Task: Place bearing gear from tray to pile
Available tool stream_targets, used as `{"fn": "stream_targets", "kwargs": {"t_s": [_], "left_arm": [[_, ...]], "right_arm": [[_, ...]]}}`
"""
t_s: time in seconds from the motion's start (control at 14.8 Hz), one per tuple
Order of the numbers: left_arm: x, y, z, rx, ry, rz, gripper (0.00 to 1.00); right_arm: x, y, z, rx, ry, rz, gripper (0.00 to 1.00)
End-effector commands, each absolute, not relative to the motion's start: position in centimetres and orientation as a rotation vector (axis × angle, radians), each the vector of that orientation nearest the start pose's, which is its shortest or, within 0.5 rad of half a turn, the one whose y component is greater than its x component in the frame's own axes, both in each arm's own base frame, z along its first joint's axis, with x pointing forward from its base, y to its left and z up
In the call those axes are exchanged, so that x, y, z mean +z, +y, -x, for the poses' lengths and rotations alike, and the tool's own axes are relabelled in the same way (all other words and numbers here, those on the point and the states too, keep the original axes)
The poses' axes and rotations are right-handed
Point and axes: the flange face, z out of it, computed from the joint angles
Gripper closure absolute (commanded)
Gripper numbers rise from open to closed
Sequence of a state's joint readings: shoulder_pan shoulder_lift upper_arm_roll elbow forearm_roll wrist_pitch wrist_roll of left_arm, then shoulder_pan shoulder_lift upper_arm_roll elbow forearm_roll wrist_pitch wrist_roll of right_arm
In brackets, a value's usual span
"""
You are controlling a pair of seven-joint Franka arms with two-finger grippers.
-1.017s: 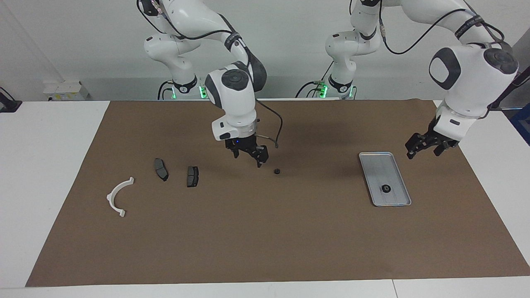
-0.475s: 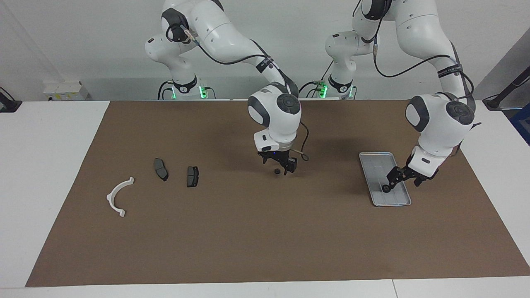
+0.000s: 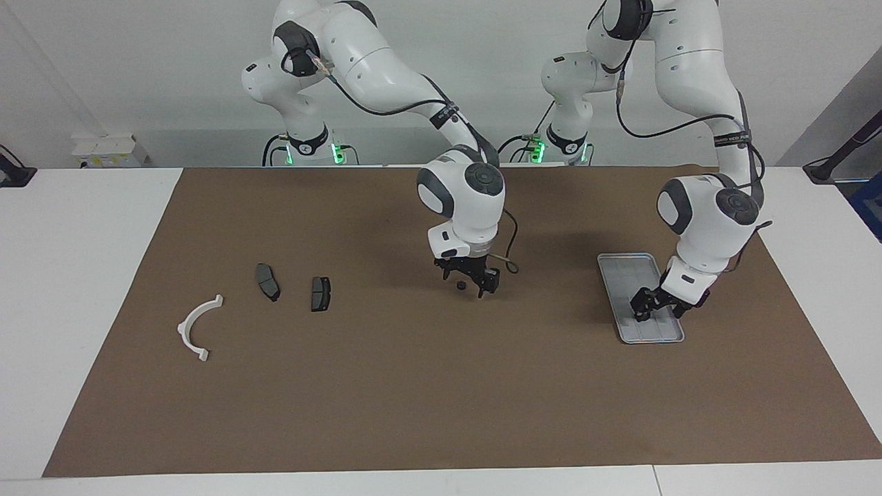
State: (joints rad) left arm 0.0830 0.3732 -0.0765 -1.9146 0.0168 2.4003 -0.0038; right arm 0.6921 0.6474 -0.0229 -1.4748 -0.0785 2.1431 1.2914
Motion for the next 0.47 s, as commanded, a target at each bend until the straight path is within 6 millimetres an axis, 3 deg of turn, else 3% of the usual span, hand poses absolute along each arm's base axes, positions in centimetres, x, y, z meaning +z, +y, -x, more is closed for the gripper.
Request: {"fn": "stream_targets", "kwargs": {"t_s": [0.0,0.2,0.41], "left_arm": [[30.89,0.3,-62.31,-0.144,-0.063,3.156,0.03],[30.98,-0.46,-61.93,-0.093,-0.058,3.158,0.03],[30.24,-0.58,-61.35,-0.102,-0.072,3.157,0.05]], "right_arm": [[28.77,44.54,-56.08,-0.136,0.913,3.021,0.01],[28.28,44.46,-55.55,-0.06,0.943,3.022,0.02],[28.31,44.34,-55.31,0.005,0.978,3.014,0.14]]}}
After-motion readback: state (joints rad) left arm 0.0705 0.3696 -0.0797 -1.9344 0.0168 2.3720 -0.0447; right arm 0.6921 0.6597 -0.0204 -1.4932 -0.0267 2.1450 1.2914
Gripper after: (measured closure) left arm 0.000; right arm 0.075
